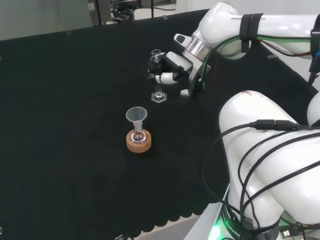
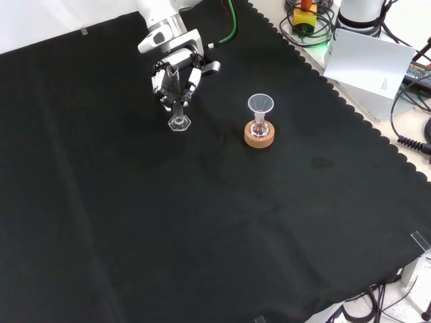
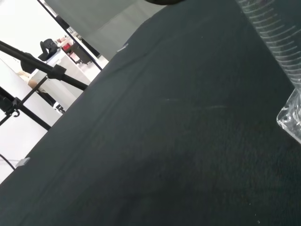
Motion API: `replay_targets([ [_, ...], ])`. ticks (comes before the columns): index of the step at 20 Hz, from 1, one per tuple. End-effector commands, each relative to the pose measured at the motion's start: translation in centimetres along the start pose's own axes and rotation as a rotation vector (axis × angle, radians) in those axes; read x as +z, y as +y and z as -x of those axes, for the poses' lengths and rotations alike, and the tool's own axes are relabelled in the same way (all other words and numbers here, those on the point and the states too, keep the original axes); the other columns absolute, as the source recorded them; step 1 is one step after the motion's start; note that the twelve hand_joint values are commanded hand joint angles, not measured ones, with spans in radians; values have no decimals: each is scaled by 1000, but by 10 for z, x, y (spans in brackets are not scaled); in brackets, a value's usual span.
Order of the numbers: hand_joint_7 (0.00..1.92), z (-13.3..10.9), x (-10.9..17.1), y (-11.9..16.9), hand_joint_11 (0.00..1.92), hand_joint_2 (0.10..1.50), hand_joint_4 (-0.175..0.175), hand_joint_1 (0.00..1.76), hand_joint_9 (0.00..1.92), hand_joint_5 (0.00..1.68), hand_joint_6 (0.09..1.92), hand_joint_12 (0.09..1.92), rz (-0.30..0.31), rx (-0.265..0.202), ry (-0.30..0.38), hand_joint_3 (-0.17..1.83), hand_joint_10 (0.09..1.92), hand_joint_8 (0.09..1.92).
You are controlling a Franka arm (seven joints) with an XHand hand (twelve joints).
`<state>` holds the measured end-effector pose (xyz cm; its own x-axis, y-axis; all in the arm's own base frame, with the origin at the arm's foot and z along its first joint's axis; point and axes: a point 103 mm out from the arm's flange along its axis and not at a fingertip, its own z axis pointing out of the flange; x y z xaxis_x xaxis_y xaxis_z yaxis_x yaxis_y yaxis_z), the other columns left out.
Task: Put the graduated cylinder back on the table.
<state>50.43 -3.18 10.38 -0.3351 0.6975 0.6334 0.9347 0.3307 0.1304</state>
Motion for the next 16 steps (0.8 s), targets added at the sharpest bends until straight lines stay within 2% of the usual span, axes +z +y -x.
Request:
replay_targets([
  [1,806,6,6,1,1133,1237,-175,1171,1233,750,1345,799,18,0,-4,3,340,1184],
  [3,876,7,8,2,1121,1247,-175,1119,1225,744,1362,803,12,3,-3,4,346,897],
  [5,907,9,9,3,1115,1250,-175,1103,1221,742,1367,804,8,6,-1,4,348,785],
  [16,884,16,13,2,1077,1261,-175,1092,1188,720,1395,819,-11,19,15,6,352,741],
])
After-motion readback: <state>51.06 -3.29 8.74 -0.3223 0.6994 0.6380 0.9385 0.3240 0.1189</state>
